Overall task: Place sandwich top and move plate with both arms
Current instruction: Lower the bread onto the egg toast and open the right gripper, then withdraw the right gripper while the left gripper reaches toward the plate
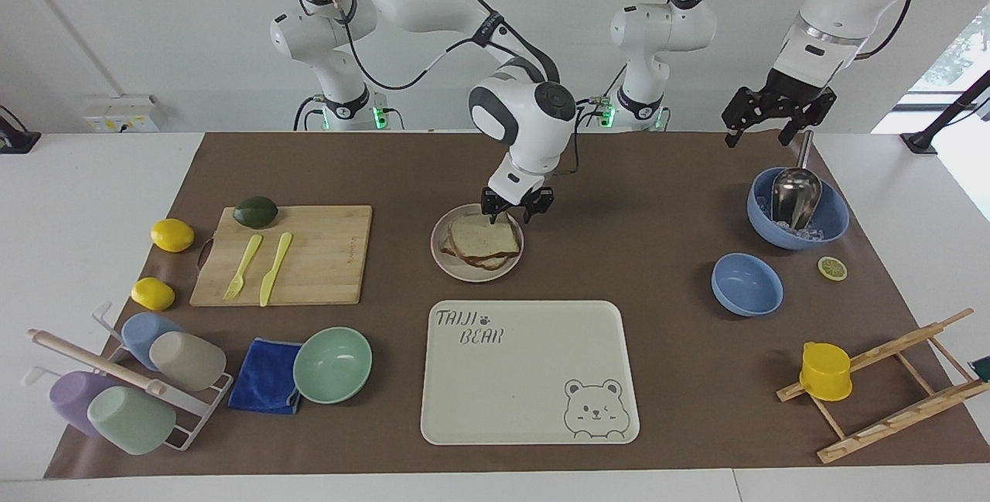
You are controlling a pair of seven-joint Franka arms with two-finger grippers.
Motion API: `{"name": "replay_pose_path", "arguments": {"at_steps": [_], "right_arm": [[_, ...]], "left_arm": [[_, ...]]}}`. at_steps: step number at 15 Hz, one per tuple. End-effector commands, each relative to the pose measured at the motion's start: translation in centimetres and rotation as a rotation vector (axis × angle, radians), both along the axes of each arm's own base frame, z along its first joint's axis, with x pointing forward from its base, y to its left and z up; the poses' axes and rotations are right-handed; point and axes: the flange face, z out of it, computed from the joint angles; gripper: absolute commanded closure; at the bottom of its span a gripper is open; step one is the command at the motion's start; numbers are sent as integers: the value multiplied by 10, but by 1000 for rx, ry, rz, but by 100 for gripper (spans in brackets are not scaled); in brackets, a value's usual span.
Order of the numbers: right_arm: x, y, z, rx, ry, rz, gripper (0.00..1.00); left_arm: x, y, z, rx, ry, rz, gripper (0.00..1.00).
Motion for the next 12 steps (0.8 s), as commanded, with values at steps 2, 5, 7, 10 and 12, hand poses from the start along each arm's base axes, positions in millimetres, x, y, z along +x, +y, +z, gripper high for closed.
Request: {"name": "replay_pose_path", "arguments": {"at_steps": [2, 5, 7, 10, 12], "right_arm": [[30, -65, 75, 84, -27, -99, 0], [57, -148, 128, 158, 19, -125, 0], [64, -195, 153, 169, 30, -175, 0], [57, -247, 185, 144, 54, -218, 0], [49, -291, 208, 134, 79, -171, 0]], "left_arm": [[-1, 1, -3, -18, -9, 0, 0], [2, -6, -12, -19, 0, -10, 0], [3, -17, -17, -40, 4, -25, 0], [6, -38, -39, -77, 1, -38, 0], [7, -50, -44, -87, -11, -7, 0]]}}
